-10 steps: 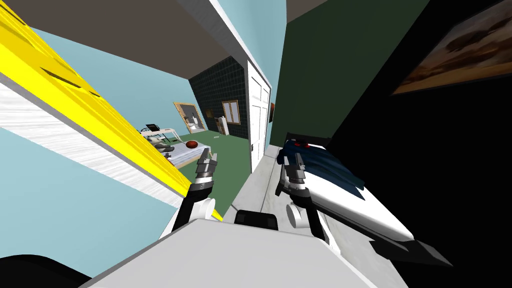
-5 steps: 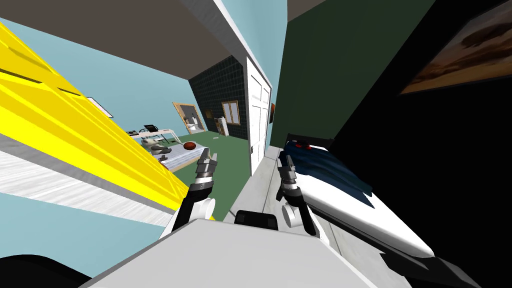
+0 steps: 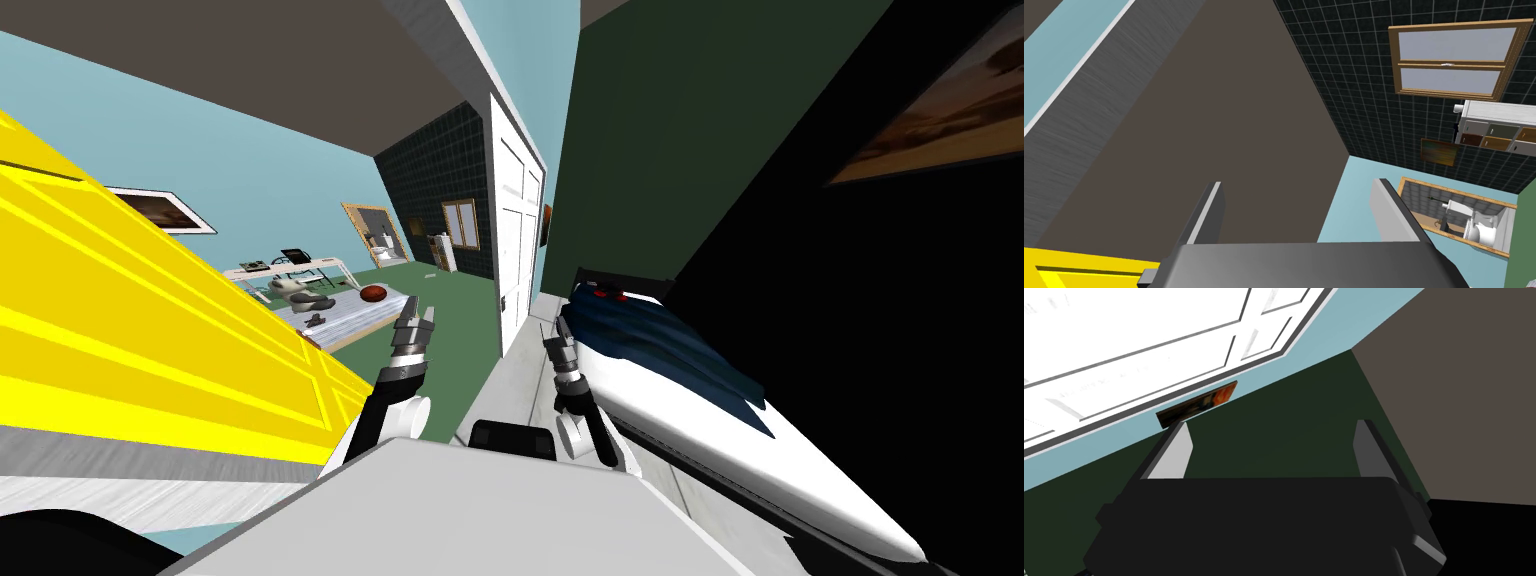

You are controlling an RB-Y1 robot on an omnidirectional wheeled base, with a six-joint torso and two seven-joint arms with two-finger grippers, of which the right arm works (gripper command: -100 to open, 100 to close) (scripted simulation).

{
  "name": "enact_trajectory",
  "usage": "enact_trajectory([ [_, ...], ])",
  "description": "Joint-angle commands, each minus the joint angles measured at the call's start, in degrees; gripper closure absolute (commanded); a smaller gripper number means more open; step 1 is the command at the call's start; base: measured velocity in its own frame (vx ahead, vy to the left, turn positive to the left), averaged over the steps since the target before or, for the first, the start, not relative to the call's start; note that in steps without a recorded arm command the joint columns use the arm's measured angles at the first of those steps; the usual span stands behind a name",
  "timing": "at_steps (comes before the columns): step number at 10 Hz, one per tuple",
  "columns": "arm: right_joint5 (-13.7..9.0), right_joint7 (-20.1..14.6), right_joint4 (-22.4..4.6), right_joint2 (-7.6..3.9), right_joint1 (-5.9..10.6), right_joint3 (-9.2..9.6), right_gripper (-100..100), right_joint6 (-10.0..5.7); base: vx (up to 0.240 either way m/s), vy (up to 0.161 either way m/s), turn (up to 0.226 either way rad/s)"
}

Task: Push the door open

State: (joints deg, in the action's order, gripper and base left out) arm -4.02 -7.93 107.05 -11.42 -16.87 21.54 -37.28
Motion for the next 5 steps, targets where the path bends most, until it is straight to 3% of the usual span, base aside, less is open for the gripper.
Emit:
enact_trajectory([
  [1,0.0,-0.4,-1.7,-0.71,0.82,1.11,-100,-0.79,0.103,-0.001,0.006],
  [5,0.2,-1.2,-5.4,-2.21,2.52,4.04,-100,-2.43,0.091,0.009,0.003],
])
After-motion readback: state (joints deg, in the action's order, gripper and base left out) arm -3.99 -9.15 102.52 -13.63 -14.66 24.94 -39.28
